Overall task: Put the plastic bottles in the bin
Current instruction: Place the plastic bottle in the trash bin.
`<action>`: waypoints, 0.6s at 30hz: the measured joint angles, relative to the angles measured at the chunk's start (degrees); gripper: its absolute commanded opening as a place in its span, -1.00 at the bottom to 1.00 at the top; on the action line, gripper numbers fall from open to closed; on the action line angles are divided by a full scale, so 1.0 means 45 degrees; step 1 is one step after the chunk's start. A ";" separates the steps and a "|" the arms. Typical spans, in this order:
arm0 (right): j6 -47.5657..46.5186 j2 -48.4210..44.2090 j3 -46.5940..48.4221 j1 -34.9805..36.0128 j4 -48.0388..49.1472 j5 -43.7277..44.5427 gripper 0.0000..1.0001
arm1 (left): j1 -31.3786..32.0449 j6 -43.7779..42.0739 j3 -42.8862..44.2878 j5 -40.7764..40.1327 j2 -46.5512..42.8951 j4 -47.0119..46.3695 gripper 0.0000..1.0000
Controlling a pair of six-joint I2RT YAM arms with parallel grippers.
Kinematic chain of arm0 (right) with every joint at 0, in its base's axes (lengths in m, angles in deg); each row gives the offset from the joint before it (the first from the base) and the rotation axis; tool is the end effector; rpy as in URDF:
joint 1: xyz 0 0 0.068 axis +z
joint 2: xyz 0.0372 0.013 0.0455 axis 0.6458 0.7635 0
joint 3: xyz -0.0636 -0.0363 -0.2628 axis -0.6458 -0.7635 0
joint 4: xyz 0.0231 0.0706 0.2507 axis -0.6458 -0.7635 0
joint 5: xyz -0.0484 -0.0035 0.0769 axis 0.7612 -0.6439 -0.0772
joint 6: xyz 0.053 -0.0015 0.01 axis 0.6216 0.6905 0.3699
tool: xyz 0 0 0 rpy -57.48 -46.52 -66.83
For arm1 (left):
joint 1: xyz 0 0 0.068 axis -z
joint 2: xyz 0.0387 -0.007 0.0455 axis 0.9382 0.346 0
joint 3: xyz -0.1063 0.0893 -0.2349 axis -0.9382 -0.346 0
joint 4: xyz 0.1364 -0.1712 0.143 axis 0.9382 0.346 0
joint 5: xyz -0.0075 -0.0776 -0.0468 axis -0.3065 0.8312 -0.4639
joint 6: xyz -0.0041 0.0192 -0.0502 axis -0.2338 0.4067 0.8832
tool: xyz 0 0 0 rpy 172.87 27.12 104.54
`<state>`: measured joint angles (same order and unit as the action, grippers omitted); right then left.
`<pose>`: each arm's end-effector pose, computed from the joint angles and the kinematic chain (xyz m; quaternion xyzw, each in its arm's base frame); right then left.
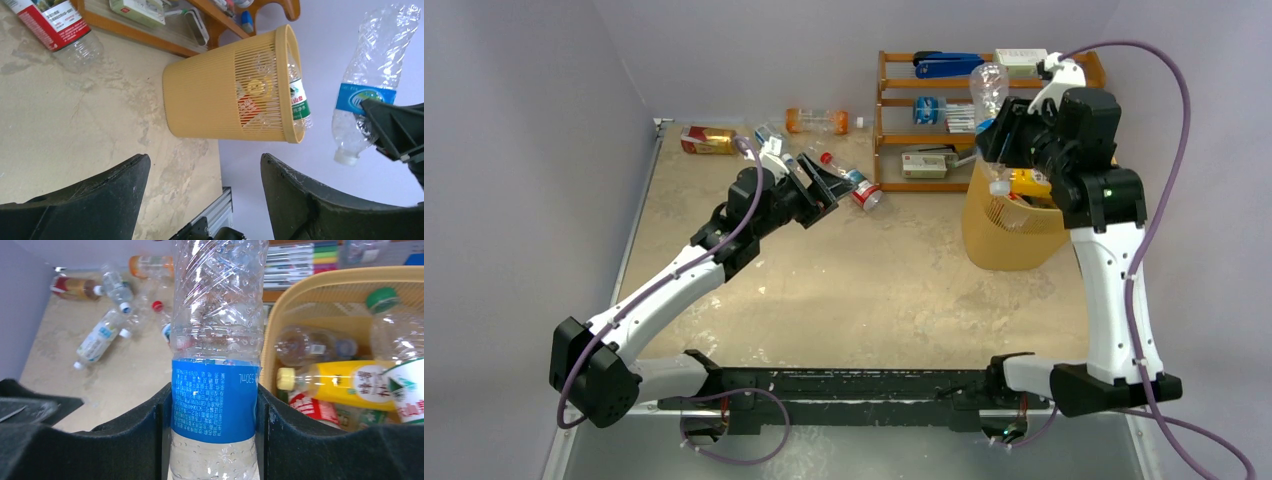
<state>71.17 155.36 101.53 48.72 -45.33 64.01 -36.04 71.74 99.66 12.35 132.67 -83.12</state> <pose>0.2227 0.0360 0.5076 0.0221 0.7853 0.1544 0.5991 0.2367 -0.1639 0.3449 -0.1790 0.7570 -0.5150 0.3601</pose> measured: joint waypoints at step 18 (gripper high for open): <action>-0.1064 0.2045 0.1229 -0.2069 -0.1991 0.0277 0.57 | -0.0733 -0.0078 -0.0855 0.0903 -0.1224 0.0505 0.66</action>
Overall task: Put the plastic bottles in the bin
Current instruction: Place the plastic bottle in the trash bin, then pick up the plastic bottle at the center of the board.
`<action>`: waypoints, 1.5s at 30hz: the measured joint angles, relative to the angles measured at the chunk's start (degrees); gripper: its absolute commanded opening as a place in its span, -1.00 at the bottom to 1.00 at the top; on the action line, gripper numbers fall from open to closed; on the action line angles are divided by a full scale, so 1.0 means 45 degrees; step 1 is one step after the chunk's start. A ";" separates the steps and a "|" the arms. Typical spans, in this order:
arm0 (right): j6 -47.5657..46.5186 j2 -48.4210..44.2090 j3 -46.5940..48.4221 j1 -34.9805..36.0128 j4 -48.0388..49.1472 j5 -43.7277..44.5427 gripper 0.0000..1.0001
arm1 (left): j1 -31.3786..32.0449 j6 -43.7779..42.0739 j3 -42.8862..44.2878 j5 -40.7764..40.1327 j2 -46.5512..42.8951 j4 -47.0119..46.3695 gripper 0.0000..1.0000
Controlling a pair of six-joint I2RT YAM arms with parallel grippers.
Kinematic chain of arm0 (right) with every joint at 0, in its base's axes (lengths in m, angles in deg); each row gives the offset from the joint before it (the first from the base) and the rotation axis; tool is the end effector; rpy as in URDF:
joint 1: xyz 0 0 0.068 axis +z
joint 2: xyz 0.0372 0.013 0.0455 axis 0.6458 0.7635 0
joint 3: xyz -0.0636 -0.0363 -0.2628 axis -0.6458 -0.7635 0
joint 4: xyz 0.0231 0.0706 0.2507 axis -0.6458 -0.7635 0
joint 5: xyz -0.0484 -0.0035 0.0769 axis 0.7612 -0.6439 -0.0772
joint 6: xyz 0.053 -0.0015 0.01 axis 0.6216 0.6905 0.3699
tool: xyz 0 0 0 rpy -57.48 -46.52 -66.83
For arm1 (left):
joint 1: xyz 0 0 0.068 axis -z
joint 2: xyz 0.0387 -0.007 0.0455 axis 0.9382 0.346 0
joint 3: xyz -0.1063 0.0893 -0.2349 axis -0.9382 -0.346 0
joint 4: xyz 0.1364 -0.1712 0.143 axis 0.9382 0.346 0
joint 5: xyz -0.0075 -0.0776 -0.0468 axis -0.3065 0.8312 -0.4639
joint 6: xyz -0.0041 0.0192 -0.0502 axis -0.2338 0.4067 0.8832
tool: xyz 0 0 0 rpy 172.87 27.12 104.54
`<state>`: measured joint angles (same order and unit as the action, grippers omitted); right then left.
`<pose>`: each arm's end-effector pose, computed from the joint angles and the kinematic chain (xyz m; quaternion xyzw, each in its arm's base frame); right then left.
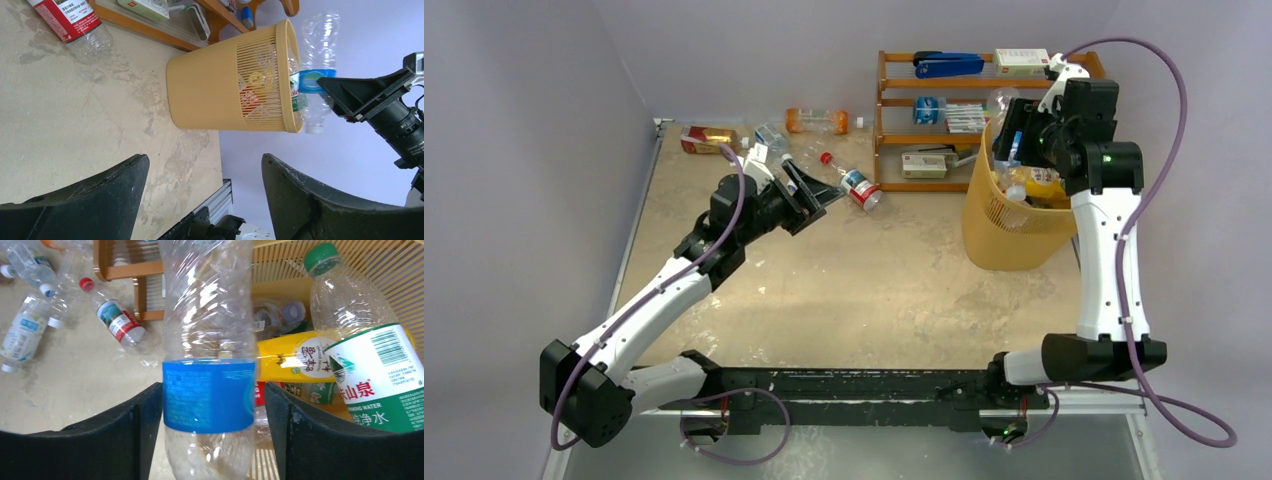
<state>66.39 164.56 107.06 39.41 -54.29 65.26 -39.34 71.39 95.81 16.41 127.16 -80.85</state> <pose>0.2689 -0.0019 0.4834 0.0683 0.8461 0.0654 0.5245 0.2235 -0.1398 0.3412 -0.1780 0.7597 -0.5173 0.3515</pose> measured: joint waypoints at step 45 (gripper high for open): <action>0.2589 -0.4065 -0.3895 0.1870 0.5110 -0.5654 1.00 | -0.1297 -0.2200 0.3682 -0.1472 0.5149 0.3021 0.72</action>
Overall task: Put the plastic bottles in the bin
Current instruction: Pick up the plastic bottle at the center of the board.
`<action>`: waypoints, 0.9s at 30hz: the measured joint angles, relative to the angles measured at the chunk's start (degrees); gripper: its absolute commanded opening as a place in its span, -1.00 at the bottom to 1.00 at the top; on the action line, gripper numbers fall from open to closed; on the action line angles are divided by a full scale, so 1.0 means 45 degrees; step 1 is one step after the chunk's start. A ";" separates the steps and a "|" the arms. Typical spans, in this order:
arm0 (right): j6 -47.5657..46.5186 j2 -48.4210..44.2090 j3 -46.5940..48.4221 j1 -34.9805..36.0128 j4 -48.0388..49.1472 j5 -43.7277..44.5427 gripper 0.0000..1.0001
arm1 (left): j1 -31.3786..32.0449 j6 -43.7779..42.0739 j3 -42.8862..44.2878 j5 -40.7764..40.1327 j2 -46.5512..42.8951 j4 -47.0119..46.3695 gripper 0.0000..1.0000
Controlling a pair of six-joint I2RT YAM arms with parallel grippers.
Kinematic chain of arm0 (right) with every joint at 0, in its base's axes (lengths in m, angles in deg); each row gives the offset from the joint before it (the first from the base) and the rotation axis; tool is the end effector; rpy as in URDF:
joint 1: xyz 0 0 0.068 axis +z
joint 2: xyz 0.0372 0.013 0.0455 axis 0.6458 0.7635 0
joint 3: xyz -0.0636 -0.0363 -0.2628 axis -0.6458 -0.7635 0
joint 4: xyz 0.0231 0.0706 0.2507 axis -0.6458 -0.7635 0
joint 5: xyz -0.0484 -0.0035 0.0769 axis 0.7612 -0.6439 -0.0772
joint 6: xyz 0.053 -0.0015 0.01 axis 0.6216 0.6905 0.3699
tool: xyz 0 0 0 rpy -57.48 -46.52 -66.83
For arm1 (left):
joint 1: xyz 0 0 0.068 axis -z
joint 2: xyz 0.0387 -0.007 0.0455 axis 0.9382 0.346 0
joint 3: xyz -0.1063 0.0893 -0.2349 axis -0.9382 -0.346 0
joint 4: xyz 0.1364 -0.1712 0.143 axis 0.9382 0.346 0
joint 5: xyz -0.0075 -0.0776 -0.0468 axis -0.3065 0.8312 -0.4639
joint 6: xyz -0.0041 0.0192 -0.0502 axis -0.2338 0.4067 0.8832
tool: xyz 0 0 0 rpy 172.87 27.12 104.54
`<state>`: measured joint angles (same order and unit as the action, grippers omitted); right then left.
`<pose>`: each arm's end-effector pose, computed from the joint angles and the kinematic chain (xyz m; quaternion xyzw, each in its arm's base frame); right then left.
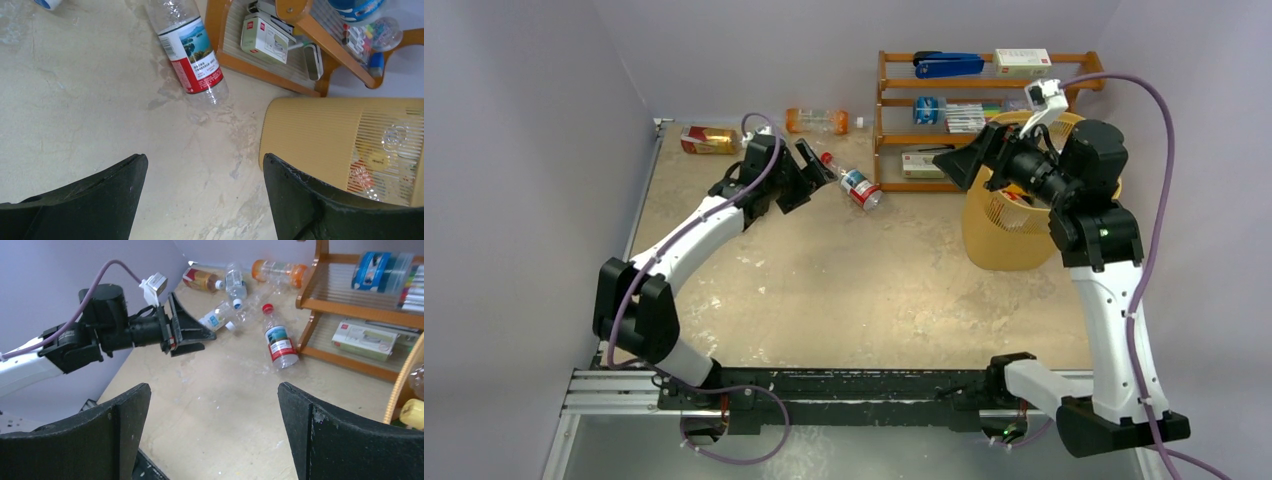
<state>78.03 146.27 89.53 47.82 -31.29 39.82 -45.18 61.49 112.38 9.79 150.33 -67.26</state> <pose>0.1905 0.0426 0.5024 -0.0812 0.7157 0.3421 0.6034 0.3187 -0.1495 0.3025 -0.2196 0.8505 -0.3401 0.3359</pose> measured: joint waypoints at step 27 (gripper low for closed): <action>0.0539 -0.1768 -0.4648 0.0330 -0.1195 -0.0291 1.00 | -0.0097 0.2764 -0.1579 0.0243 0.2181 -0.2055 0.75</action>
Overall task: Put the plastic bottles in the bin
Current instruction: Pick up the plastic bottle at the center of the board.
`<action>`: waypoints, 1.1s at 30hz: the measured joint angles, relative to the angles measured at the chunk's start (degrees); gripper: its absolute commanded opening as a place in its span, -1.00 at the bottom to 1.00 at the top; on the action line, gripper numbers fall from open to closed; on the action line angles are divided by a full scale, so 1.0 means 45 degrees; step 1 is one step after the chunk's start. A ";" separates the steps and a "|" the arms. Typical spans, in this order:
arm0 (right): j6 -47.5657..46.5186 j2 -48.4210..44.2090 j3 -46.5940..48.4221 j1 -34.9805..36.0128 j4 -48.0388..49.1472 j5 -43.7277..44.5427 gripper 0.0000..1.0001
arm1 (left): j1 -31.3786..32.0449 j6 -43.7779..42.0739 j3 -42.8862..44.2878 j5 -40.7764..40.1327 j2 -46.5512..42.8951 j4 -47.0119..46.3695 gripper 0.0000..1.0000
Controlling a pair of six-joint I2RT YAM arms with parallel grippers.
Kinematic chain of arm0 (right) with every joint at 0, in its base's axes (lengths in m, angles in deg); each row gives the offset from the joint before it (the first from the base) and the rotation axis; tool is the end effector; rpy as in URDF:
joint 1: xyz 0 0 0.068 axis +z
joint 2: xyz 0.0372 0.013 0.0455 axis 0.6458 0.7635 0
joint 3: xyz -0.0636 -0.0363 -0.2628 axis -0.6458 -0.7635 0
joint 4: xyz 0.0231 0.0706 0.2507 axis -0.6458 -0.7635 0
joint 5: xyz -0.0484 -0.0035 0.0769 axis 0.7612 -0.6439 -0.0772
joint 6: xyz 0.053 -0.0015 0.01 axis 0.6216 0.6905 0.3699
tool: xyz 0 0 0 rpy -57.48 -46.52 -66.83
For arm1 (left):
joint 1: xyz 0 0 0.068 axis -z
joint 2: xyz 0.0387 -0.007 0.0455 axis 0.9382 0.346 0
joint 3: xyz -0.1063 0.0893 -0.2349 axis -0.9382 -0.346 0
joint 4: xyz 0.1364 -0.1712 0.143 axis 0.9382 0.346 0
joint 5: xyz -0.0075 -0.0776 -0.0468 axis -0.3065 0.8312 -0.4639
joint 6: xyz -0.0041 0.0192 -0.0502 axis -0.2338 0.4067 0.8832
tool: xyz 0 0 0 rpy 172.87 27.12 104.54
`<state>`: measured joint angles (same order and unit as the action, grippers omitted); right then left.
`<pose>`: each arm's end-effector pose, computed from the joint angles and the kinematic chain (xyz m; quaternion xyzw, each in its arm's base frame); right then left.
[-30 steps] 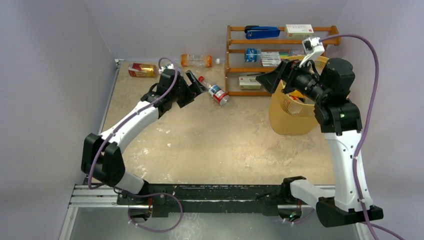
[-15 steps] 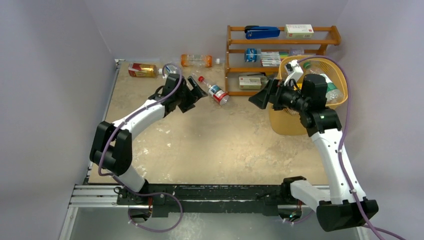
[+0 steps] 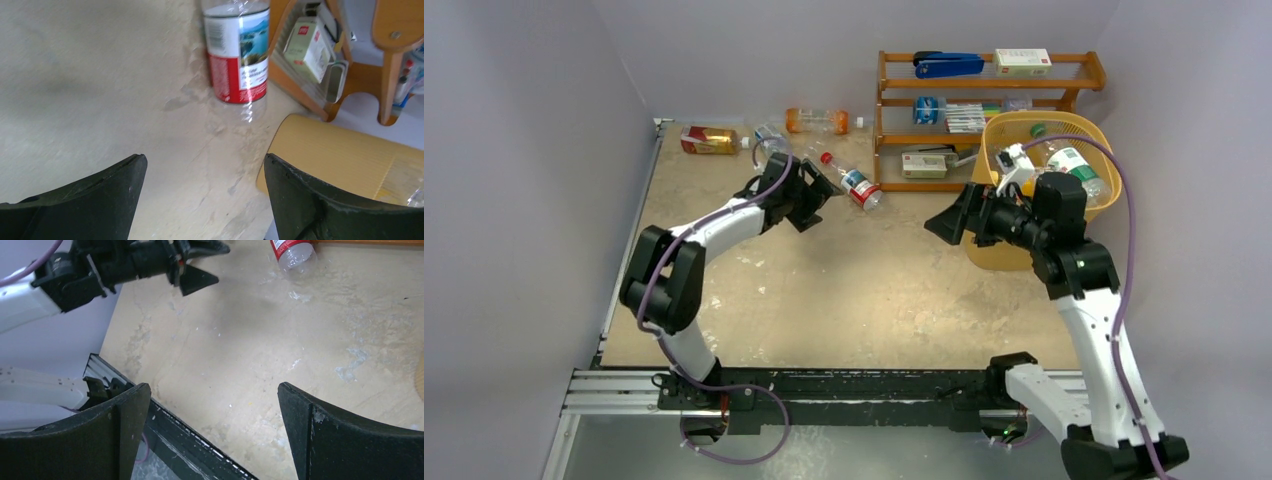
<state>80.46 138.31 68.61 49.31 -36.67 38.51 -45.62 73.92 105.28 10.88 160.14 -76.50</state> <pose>0.1823 0.0471 0.4024 -0.0388 0.8079 0.3600 0.4650 0.3387 -0.1562 0.2164 -0.3236 0.8482 -0.3367 0.2500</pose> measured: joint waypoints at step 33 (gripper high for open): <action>-0.0879 -0.0379 -0.1171 0.0423 -0.1224 0.2161 1.00 | -0.0029 0.0758 0.8874 -0.0865 0.7995 0.1826 -0.15</action>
<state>76.50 136.61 63.34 51.21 -42.18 48.23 -45.75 77.33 145.21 6.99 196.12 -68.28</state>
